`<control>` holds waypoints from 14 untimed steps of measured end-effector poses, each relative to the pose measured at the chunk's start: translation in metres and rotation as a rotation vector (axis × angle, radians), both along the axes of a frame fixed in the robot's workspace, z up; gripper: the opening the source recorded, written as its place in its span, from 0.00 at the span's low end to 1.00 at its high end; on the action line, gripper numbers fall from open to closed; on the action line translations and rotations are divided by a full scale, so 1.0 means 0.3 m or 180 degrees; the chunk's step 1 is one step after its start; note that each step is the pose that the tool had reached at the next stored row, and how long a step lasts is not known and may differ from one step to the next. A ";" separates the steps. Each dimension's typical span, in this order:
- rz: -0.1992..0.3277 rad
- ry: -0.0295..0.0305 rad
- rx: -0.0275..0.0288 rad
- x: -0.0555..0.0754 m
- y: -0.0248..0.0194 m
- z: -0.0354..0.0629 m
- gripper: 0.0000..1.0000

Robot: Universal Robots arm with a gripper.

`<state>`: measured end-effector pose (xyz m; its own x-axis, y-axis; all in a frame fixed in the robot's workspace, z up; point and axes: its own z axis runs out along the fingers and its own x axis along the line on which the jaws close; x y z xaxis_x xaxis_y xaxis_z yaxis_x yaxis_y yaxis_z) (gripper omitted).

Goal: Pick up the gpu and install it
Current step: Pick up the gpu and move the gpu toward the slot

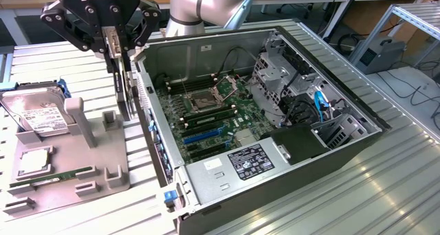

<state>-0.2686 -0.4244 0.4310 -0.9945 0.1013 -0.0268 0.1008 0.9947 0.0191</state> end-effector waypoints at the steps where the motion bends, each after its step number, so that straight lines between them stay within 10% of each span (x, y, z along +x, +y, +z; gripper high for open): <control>1: 0.0000 0.0000 -0.0001 0.001 0.000 0.000 0.27; 14: 0.0000 0.0000 -0.0011 0.023 0.000 -0.001 0.27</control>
<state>-0.2617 -0.4245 0.4308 -0.9945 0.1011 -0.0272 0.1007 0.9948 0.0157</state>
